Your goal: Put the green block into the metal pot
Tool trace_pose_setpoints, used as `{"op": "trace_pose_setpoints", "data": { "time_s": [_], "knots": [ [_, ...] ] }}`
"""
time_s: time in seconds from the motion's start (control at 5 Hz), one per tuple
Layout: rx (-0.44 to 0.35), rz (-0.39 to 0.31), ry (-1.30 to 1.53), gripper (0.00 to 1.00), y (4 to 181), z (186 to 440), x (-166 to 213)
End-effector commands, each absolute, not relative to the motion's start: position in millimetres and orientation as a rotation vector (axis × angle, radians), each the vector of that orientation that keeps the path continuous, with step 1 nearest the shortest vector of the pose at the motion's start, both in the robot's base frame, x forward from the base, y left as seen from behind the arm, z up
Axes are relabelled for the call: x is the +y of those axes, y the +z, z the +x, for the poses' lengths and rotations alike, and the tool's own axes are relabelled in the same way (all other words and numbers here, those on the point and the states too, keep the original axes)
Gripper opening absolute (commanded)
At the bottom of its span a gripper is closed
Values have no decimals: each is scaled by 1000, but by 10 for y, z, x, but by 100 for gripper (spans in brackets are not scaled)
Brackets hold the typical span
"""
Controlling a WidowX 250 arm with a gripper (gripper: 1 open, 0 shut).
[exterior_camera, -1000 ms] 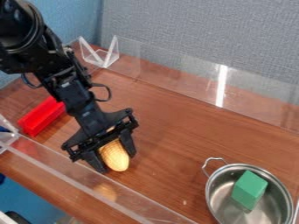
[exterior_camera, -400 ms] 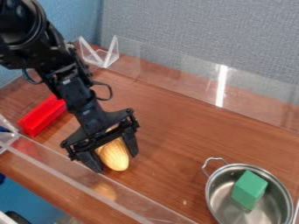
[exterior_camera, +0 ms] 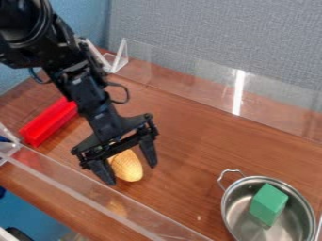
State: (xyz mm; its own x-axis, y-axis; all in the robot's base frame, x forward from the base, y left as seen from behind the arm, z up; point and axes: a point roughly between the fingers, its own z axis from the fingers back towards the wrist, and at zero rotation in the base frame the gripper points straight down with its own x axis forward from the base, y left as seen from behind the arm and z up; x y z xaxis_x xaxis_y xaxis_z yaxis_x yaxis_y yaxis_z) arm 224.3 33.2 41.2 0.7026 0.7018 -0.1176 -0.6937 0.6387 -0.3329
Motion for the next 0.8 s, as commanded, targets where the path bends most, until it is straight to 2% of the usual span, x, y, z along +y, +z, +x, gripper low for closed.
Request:
{"op": "trace_pose_setpoints", "data": {
  "time_s": [0.0, 0.6],
  "knots": [
    [-82, -383, 757, 100, 591, 2342, 294],
    [-87, -414, 672, 100, 671, 2357, 76]
  ]
}}
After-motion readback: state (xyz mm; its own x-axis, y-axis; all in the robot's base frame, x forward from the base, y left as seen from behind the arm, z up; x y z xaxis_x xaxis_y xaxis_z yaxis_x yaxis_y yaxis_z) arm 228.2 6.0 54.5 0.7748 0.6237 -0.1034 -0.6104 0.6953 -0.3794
